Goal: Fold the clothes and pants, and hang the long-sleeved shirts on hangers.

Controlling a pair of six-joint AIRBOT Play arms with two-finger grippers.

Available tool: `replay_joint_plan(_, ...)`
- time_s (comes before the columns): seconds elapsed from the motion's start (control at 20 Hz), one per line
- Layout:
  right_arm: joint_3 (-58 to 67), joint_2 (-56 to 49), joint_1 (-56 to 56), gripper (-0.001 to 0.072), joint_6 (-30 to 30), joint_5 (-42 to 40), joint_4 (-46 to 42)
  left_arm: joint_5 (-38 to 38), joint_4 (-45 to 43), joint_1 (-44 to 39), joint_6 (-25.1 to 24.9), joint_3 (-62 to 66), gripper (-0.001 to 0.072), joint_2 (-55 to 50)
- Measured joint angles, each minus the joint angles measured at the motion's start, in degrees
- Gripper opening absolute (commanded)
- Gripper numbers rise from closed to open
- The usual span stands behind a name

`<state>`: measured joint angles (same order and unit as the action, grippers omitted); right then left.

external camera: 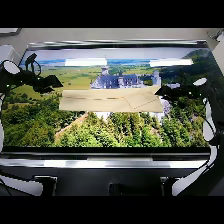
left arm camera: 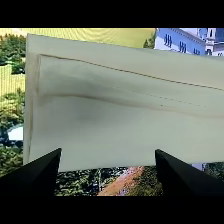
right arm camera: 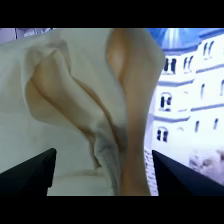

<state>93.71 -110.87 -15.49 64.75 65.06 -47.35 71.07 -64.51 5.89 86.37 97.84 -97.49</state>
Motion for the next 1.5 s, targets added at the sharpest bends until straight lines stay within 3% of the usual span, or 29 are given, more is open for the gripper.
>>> replay_joint_plan(0.45, 0.35, -3.28, -0.02, 0.0703, -1.31, 3.26, 2.36, 0.13, -0.04, -0.02, -0.7, 0.0, 0.072, 0.0)
replay_joint_plan(0.7, 0.33, -4.74, 1.4, 0.0657, 0.66, 6.54, 3.78, 0.11, -0.04, -0.02, -0.87, 0.0, 0.0719, 0.0)
replay_joint_plan(0.8, 0.31, -4.94, 2.86, 0.0517, 2.67, 5.95, 2.4, 0.11, -0.02, -0.02, -0.87, 0.0, 0.0717, 0.0)
replay_joint_plan(0.85, 0.28, -5.01, 3.61, 0.0378, 3.74, 5.31, 1.53, 0.11, -0.02, -0.02, -0.87, 0.0, 0.0712, 0.0)
replay_joint_plan(0.9, 0.28, -5.03, 4.44, 0.0186, 4.72, 4.26, 0.17, 0.11, 0.09, -0.02, -0.85, 0.0, 0.0586, 0.0)
replay_joint_plan(0.95, 0.24, -5.16, 5.25, 0.003, 5.84, 3.26, -0.9, 0.11, 0.55, -0.02, -0.85, 0.0, 0.0362, 0.0)
replay_joint_plan(1.0, 0.22, -5.11, 5.92, 0.0033, 6.88, 2.51, -1.53, 0.09, 1.27, -0.02, -0.85, 0.0, 0.0106, 0.0)
replay_joint_plan(1.05, 0.22, -4.94, 6.4, 0.0033, 7.21, 1.86, -2.27, 0.09, 2.29, -0.02, -0.85, 0.0, 0.0016, 0.0)
replay_joint_plan(1.3, 0.02, -1.64, 7.32, 0.0032, 9.79, -0.52, -4.87, -0.42, 6.82, -2.58, 1.64, 0.0, 0.0014, -0.7)
replay_joint_plan(1.5, 0.17, 4.79, 7.48, 0.0032, 13.44, 1.22, -3.58, -4.74, 8.09, -11.04, 8.02, 0.0, 0.0014, -3.56)
